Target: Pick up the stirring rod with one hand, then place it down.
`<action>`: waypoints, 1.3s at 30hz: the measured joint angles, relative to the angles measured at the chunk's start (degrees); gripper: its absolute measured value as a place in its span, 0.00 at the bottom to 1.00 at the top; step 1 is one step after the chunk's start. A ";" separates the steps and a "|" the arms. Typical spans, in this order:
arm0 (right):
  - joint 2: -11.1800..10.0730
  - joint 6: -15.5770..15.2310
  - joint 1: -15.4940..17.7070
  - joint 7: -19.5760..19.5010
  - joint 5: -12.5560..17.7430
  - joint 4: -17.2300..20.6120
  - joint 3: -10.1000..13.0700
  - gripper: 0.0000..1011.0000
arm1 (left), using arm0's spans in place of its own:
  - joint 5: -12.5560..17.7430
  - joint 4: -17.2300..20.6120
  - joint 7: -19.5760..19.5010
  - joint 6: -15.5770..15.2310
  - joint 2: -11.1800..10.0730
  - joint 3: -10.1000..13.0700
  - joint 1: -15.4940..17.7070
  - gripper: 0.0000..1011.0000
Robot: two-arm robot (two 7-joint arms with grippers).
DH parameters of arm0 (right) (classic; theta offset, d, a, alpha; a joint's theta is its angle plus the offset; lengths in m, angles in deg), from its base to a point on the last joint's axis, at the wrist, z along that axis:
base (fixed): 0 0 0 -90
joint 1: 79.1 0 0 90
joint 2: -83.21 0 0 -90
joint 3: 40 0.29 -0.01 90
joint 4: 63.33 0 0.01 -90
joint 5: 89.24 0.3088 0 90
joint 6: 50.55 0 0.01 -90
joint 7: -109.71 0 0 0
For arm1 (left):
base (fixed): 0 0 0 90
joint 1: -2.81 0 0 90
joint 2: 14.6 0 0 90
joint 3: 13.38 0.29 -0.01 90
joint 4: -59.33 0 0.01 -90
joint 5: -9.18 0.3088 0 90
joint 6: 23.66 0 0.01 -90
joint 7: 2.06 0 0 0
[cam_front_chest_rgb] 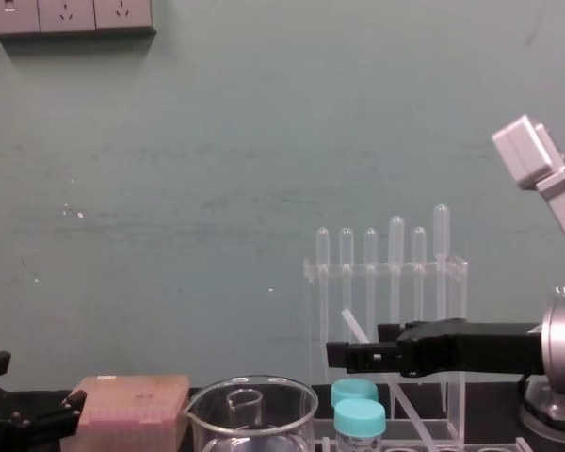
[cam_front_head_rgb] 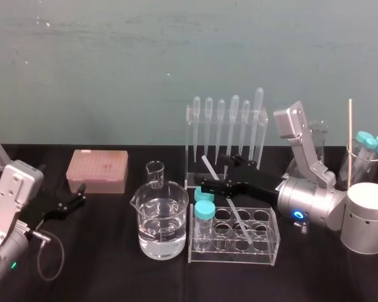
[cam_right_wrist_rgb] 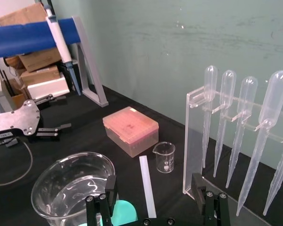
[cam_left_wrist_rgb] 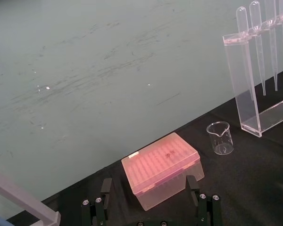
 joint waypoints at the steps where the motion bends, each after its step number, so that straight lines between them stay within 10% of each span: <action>1: 0.14 -0.02 -0.15 0.06 -0.14 -0.33 -0.06 0.99 | 0.00 0.00 0.00 0.00 0.00 0.00 0.00 0.99; 18: 0.60 0.14 -0.67 0.49 -0.71 -1.47 -0.25 0.94 | 0.00 0.00 0.00 0.00 0.00 0.00 0.00 0.99; 39: 0.51 0.16 -0.55 0.36 -0.57 -1.27 -0.16 0.30 | 0.00 0.00 0.00 0.00 0.00 0.00 0.00 0.99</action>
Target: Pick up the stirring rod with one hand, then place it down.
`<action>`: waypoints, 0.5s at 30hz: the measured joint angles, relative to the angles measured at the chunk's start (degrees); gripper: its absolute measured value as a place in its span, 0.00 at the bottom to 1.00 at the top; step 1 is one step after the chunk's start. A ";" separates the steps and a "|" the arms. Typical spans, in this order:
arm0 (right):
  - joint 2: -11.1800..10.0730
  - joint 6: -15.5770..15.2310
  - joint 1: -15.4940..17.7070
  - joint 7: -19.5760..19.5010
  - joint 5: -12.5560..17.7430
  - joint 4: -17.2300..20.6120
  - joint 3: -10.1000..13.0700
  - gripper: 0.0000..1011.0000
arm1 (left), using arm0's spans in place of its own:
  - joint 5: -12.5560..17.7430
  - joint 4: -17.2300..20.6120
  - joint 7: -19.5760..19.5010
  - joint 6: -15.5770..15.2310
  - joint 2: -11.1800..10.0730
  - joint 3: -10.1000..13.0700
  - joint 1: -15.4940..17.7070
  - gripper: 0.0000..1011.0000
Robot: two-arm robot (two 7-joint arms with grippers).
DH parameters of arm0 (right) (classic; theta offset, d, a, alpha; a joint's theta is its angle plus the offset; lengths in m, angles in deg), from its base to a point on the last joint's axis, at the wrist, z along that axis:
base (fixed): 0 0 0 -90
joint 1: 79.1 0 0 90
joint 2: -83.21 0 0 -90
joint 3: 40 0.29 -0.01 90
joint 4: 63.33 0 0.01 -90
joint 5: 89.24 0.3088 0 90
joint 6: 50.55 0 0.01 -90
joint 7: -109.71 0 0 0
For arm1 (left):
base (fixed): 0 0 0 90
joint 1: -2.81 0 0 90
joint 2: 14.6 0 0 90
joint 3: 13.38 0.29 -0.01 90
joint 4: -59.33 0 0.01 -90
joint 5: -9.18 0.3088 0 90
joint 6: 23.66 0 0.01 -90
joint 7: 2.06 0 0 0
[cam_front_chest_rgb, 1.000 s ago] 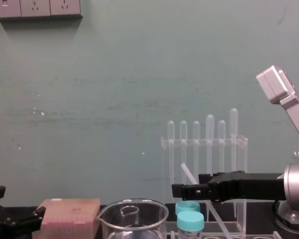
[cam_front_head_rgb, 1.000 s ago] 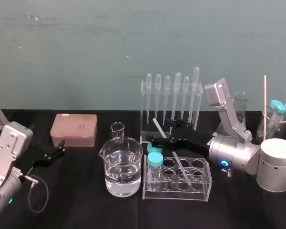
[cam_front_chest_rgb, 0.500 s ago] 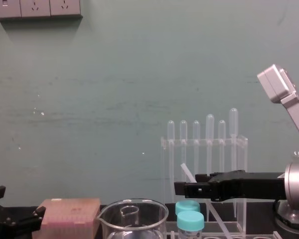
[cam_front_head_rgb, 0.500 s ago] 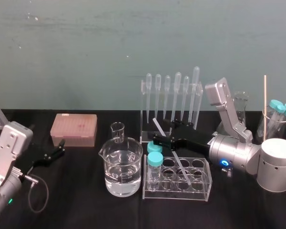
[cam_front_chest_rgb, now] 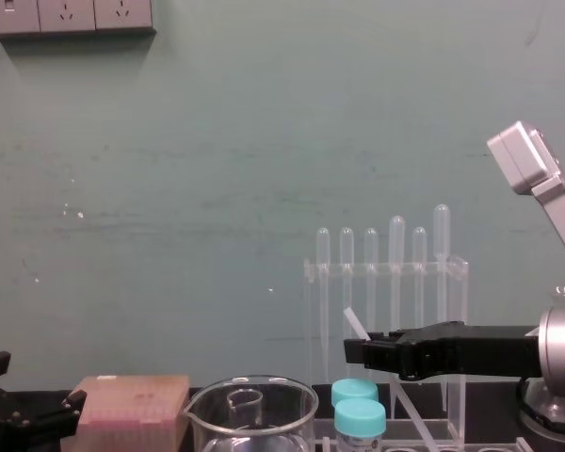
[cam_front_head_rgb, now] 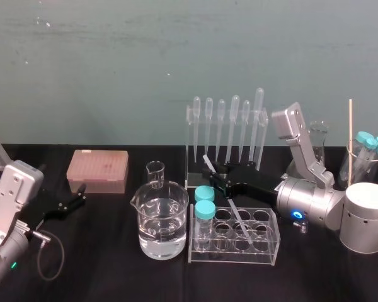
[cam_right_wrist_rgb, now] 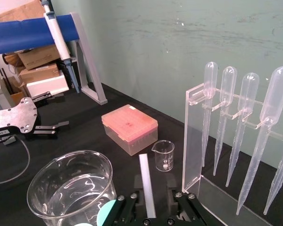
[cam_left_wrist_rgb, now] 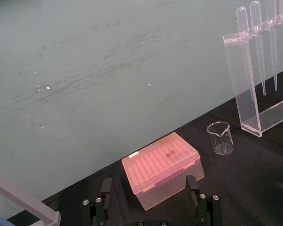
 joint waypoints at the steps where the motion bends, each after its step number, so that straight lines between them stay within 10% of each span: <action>1: 0.00 0.00 0.01 -0.01 0.01 0.01 0.00 0.27 | 0.00 0.00 0.00 0.00 0.00 0.00 0.00 0.99; 15: 0.00 0.00 0.01 -0.03 0.01 0.03 0.00 0.07 | 0.00 0.00 0.00 0.00 0.00 0.00 0.00 0.99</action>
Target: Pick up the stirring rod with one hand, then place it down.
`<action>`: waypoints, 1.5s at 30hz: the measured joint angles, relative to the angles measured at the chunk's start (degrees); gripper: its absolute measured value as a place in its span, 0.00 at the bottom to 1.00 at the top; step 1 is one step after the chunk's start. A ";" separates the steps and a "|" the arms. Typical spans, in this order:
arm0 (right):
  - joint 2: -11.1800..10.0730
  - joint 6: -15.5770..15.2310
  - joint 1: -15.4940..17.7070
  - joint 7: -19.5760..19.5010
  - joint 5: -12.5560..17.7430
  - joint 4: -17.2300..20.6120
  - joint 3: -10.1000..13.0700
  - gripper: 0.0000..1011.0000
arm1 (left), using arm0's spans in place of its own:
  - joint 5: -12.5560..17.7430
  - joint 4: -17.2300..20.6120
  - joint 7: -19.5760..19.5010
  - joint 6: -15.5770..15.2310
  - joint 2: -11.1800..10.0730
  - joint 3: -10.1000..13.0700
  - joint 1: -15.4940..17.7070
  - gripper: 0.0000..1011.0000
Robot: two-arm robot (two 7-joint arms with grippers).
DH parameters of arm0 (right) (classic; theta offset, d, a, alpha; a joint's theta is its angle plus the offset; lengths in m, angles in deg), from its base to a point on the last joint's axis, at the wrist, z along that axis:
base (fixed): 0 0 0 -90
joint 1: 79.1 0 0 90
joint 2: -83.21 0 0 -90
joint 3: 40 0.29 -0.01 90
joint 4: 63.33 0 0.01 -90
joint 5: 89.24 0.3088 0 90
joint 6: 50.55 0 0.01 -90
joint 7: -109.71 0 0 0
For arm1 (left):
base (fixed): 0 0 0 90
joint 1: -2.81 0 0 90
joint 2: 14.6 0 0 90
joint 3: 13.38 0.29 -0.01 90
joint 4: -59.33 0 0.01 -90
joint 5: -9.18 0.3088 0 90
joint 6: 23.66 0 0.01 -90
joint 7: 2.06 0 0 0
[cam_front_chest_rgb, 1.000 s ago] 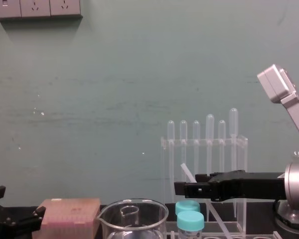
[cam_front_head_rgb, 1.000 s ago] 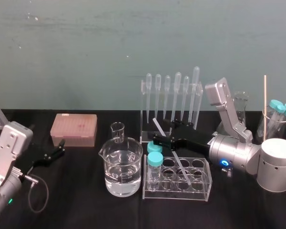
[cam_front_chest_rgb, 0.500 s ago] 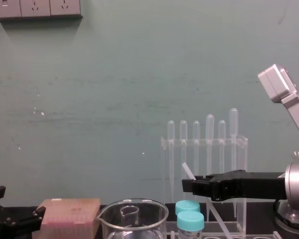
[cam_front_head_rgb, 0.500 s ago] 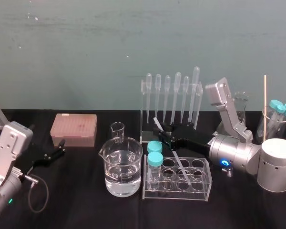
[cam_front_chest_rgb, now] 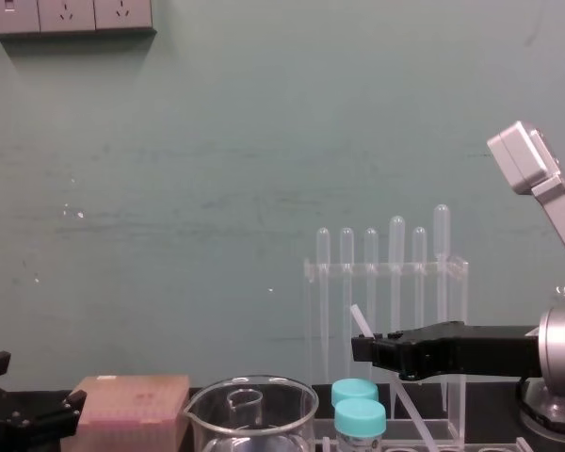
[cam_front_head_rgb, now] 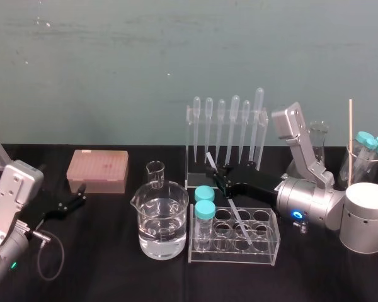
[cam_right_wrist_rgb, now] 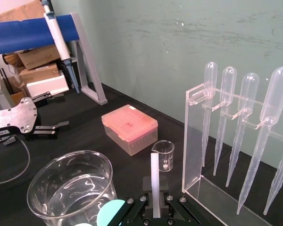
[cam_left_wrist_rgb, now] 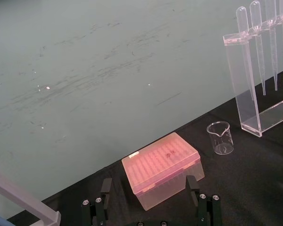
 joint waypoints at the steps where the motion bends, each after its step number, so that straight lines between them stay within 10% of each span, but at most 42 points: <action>1: 0.00 0.00 0.00 0.00 0.00 0.00 0.00 0.07 | 0.00 0.00 0.00 0.00 0.00 0.00 0.00 0.99; 13: 0.34 15.63 4.40 -1.98 -3.33 2.36 3.46 0.07 | 0.00 0.00 0.00 0.00 0.00 0.00 0.00 0.99; 21: 1.21 24.32 10.62 -0.77 1.70 6.41 9.17 0.07 | 0.00 0.00 0.00 0.00 0.00 0.00 0.00 0.99; 31: 1.16 24.57 11.59 1.34 7.90 13.88 15.16 0.07 | 0.00 0.00 0.00 0.00 0.00 0.00 0.00 0.99; 45: -0.63 23.42 10.24 1.81 8.79 17.50 17.09 0.07 | 0.00 0.00 0.00 0.00 0.00 0.00 0.00 0.99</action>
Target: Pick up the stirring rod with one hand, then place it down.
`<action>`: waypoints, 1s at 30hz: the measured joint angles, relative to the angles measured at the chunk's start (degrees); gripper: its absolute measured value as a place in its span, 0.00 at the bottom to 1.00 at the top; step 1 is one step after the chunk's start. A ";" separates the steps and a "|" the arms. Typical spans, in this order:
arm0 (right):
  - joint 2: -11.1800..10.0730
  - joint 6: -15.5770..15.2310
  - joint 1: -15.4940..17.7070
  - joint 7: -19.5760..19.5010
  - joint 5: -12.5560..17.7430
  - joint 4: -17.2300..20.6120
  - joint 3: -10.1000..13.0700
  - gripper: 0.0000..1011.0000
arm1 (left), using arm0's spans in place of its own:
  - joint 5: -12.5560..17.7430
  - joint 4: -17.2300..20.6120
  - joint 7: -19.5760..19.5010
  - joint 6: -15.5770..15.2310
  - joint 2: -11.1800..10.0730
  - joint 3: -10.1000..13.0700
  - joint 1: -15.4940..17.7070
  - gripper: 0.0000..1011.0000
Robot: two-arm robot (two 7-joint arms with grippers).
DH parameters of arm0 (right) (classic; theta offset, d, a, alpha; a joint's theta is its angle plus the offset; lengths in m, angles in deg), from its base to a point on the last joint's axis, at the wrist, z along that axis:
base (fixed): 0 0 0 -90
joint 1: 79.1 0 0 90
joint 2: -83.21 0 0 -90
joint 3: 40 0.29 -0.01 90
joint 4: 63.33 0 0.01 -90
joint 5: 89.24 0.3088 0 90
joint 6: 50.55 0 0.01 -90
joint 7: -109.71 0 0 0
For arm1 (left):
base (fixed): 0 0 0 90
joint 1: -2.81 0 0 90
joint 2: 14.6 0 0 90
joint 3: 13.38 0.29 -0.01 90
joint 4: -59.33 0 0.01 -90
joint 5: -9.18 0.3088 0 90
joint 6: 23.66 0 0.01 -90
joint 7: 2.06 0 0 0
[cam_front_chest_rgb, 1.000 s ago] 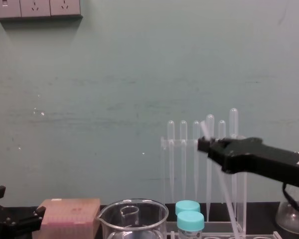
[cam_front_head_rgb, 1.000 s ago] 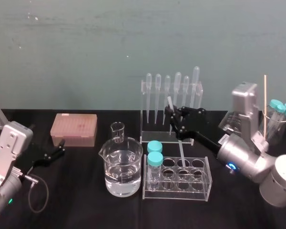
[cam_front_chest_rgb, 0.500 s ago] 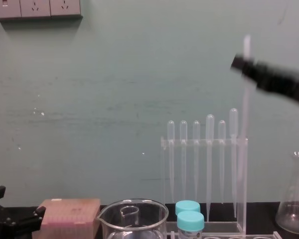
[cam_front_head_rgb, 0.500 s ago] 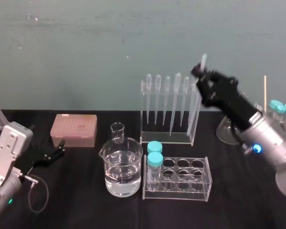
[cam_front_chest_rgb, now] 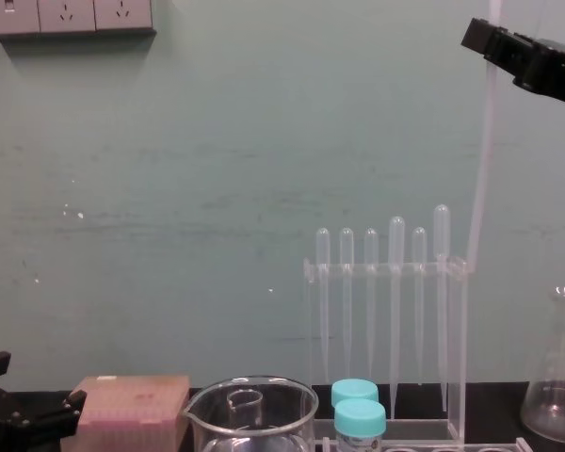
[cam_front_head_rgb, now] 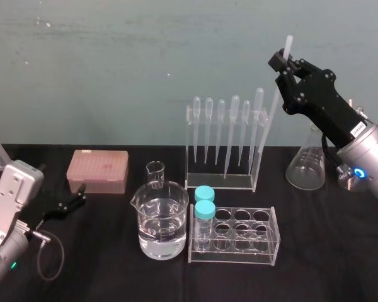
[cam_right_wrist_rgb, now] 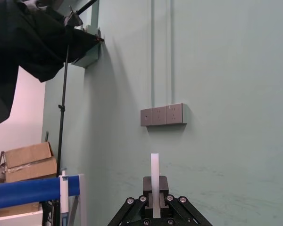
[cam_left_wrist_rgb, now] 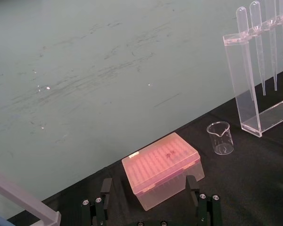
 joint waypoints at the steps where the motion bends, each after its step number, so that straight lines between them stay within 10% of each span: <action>1: 0.00 0.00 0.00 0.00 0.00 0.00 0.00 0.07 | 0.00 0.00 0.00 0.00 0.00 0.00 0.00 0.99; 30: -1.06 -0.09 0.87 0.33 -0.56 0.95 -0.12 0.07 | 0.00 0.00 0.00 0.00 0.00 0.00 0.00 0.99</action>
